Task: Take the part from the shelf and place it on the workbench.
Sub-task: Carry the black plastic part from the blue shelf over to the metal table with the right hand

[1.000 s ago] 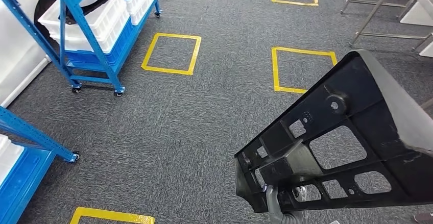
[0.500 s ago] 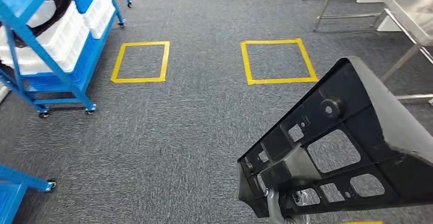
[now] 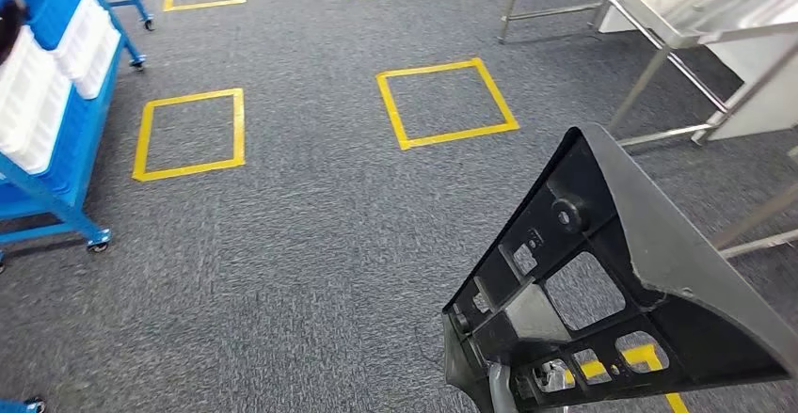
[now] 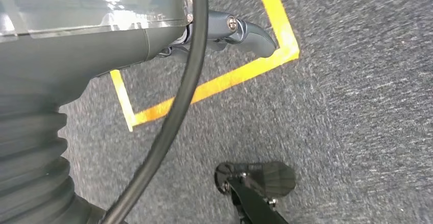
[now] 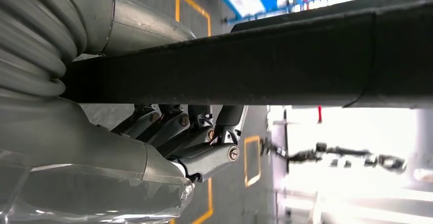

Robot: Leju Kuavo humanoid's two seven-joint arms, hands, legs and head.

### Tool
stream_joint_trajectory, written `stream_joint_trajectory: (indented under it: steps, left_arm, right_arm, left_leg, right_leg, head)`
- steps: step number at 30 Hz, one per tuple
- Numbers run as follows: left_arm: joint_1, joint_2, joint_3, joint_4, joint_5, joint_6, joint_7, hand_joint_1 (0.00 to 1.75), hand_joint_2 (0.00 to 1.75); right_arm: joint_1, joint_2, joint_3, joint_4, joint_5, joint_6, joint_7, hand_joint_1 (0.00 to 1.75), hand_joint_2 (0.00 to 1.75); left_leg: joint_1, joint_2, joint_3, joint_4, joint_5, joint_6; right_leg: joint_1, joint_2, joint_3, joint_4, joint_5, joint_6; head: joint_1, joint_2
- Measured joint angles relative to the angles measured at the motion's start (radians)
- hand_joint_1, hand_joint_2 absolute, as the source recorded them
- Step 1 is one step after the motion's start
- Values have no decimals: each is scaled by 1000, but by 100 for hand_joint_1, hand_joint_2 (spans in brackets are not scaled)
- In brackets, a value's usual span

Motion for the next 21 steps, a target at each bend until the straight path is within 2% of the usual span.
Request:
stream_joint_trajectory:
  steps: [1, 2, 4, 5, 6, 8, 9, 11, 12, 13, 14, 15, 16, 17, 18, 19, 20, 21]
  left_arm:
    - [-1, 0, 0, 0, 0, 0, 0, 0, 175]
    - [-1, 0, 0, 0, -1, -1, 0, 0, 175]
    - [-2, -1, -1, 0, -4, -3, 1, 0, 175]
    - [-3, -2, -1, 1, -6, -3, 2, 0, 175]
    - [-4, -2, -1, 1, -7, -2, 2, 0, 175]
    - [-10, -2, -1, 1, -7, 0, 2, 0, 175]
    - [-13, -2, -2, 1, -7, 0, 2, 0, 175]
    - [-16, -2, -2, 1, -8, 1, 1, 0, 175]
    - [-15, -2, -2, 1, -8, 2, 1, 0, 175]
    - [-12, -2, -2, 1, -8, 2, 1, 0, 175]
    - [-10, -2, -2, 1, -8, 2, 1, 0, 175]
    - [-8, -2, -2, 1, -8, 2, 2, 0, 175]
    - [-7, -2, -2, 1, -8, 2, 1, 0, 175]
    - [-7, -1, -2, 1, -8, 2, 0, 0, 175]
    - [-7, -1, -2, 1, -8, 3, -2, 0, 175]
    - [-8, 0, -2, 1, -9, 3, -5, 0, 175]
    - [-9, 0, -2, 1, -9, 3, -8, 0, 175]
    - [-10, 1, -2, 1, -10, 3, -11, 0, 175]
  right_arm:
    - [2, 0, -1, 0, 0, 0, 0, 175, 175]
    - [3, 0, -2, 0, 1, -1, 0, 175, 175]
    - [5, 0, -3, -1, 4, -5, 0, 175, 175]
    - [7, 0, -3, -2, 6, -7, 0, 175, 175]
    - [9, 1, -4, -5, 8, -8, 0, 175, 175]
    - [17, 3, -6, -10, 11, -8, -1, 175, 175]
    - [21, 4, -7, -12, 12, -8, -2, 175, 175]
    - [24, 8, -8, -17, 13, -7, -2, 175, 175]
    - [24, 9, -8, -18, 13, -6, -2, 175, 175]
    - [24, 11, -9, -19, 13, -6, -2, 175, 175]
    - [24, 12, -9, -19, 13, -5, -2, 175, 175]
    - [25, 13, -10, -19, 13, -5, -2, 175, 175]
    - [26, 13, -11, -19, 13, -5, -2, 175, 175]
    - [26, 13, -12, -19, 13, -4, -2, 175, 175]
    - [26, 14, -13, -19, 13, -2, -1, 175, 175]
    - [26, 14, -14, -19, 12, 0, -1, 175, 175]
    - [26, 14, -15, -19, 11, 4, -1, 175, 175]
    - [26, 15, -16, -19, 10, 7, -1, 175, 175]
  left_leg:
    - [0, 14, 2, 0, -2, -2]
    - [0, 26, 5, 0, -5, -5]
    - [-2, 48, 13, 1, -12, -14]
    - [-4, 57, 17, 2, -16, -20]
    - [-6, 66, 21, 2, -19, -26]
    - [-6, 84, 29, -1, -24, -38]
    - [-4, 78, 33, 3, -31, -44]
    - [0, 31, 13, 59, -71, -52]
    - [2, 0, -13, 120, -103, -53]
    - [3, -18, -48, 192, -134, -54]
    - [4, -26, -81, 254, -154, -56]
    - [4, -29, -102, 287, -154, -56]
    - [4, -31, -106, 283, -134, -56]
    - [4, -36, -93, 238, -96, -54]
    - [5, -51, -68, 171, -54, -52]
    - [6, -73, -44, 106, -25, -49]
    - [6, -92, -25, 58, -9, -46]
    - [6, -106, -16, 33, -6, -42]
  right_leg:
    - [-3, -4, 11, -20, 20, 3]
    - [-6, -14, 43, -76, 53, 4]
    - [-2, -59, 119, -213, 103, -1]
    - [2, -75, 142, -257, 113, -5]
    - [7, -83, 151, -275, 112, -10]
    - [11, -62, 152, -281, 111, -22]
    - [10, -52, 155, -286, 113, -29]
    - [5, -30, 162, -297, 119, -43]
    - [5, -19, 163, -298, 120, -47]
    - [6, -6, 163, -298, 120, -51]
    - [8, 9, 163, -297, 120, -52]
    - [9, 25, 164, -295, 119, -53]
    - [10, 40, 165, -293, 118, -53]
    - [10, 55, 167, -290, 116, -52]
    - [9, 69, 167, -286, 114, -50]
    - [10, 82, 165, -281, 111, -46]
    - [9, 95, 162, -276, 110, -41]
    - [9, 106, 157, -273, 110, -36]
  head:
    - [0, 0]
    - [0, 0]
    - [0, 0]
    - [0, 0]
    - [0, 0]
    - [0, 0]
    - [0, 0]
    - [0, 0]
    - [0, 0]
    - [0, 0]
    - [0, 0]
    - [0, 0]
    - [0, 0]
    - [0, 0]
    - [0, 0]
    - [0, 0]
    - [0, 0]
    - [0, 0]
